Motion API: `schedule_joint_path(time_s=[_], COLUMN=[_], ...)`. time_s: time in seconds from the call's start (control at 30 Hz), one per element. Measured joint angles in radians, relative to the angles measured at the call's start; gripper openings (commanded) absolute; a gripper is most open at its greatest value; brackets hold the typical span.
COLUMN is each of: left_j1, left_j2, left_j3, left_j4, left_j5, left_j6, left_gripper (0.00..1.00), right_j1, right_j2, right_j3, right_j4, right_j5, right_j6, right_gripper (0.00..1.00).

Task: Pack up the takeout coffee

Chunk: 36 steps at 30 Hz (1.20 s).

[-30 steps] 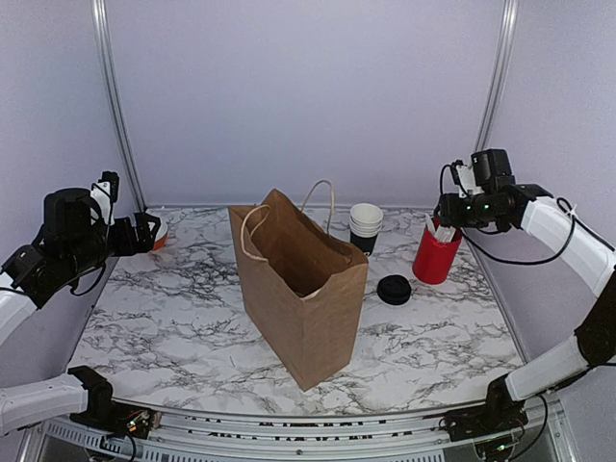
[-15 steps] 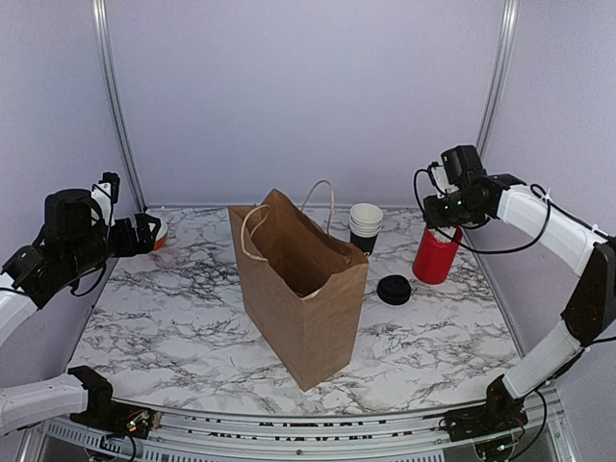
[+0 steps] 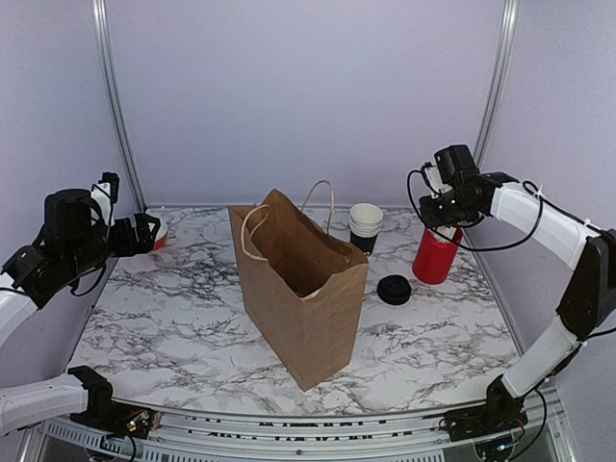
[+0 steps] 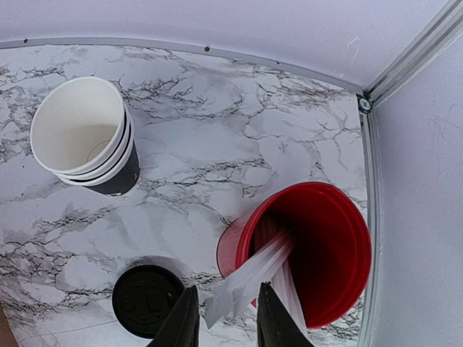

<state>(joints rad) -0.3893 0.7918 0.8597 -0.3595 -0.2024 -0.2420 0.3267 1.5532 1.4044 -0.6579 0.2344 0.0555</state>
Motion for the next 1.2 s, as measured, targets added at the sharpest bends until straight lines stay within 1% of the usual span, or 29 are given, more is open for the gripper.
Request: schedule_joint_path(time_s=[0.43, 0.53, 0.9, 1.2], left_j1=[0.005, 0.005, 0.006, 0.006], left_j2=[0.002, 0.002, 0.002, 0.002], left_j3=[0.000, 0.000, 0.000, 0.000], left_j4=[0.000, 0.000, 0.000, 0.000], left_j5=[0.004, 0.011, 0.012, 0.013], left_j6=[0.000, 0.000, 0.000, 0.000], left_gripper=[0.99, 0.99, 0.99, 0.99], right_j1=[0.012, 0.013, 0.020, 0.023], right_j2=[0.000, 0.000, -0.023, -0.063], right_j3=[0.000, 0.000, 0.008, 0.053], right_j4=[0.006, 0.006, 0.006, -0.002], right_j5=[0.000, 0.002, 0.024, 0.047], right_j6=[0.003, 0.004, 0.004, 0.004], right_gripper=[0.08, 0.05, 0.02, 0.02])
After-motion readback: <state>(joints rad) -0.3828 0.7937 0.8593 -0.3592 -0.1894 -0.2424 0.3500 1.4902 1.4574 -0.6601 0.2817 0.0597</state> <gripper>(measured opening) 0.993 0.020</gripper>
